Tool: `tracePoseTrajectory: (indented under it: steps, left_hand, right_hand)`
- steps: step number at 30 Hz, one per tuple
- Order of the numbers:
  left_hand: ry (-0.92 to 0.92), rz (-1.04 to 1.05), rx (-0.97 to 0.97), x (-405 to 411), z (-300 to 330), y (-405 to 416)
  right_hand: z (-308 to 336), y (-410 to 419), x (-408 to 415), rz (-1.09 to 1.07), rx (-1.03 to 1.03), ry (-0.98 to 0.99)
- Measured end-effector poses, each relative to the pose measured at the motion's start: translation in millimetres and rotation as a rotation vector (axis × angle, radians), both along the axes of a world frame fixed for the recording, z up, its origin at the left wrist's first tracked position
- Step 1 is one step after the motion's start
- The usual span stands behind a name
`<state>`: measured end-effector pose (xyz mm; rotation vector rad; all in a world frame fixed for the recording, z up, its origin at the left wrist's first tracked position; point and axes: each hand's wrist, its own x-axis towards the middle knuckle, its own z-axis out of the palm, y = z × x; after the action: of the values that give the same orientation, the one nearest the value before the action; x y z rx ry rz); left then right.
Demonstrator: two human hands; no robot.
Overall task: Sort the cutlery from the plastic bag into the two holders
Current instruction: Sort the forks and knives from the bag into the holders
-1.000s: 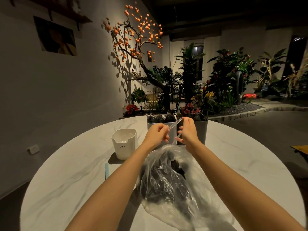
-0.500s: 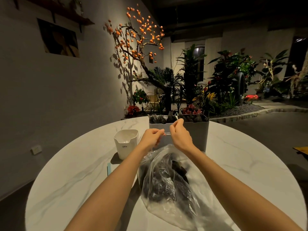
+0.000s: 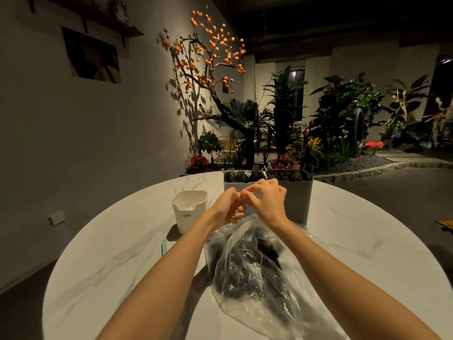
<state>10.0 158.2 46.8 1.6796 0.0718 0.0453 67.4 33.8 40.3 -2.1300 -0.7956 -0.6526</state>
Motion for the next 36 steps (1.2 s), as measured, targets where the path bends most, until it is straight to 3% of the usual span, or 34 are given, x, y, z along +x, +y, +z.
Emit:
tracePoseTrajectory:
  steps: [10,16,20,28,36]
  left_hand:
    - [0.045,0.078,0.039,-5,0,4]
    - [0.059,0.084,-0.013,-5,-4,6]
    - [0.06,0.095,-0.022,-8,-5,10]
    - [0.015,0.109,0.149,-17,-5,15]
    - [0.016,0.3,-0.035,-8,-7,28]
  right_hand:
    - [1,0,-1,-0.061,-0.179,0.259]
    - [-6,8,-2,-0.033,-0.161,0.275]
    - [-10,11,0,0.08,-0.138,0.328]
    - [-14,19,5,0.141,-0.201,0.289]
    - [-18,16,9,0.375,-0.076,0.472]
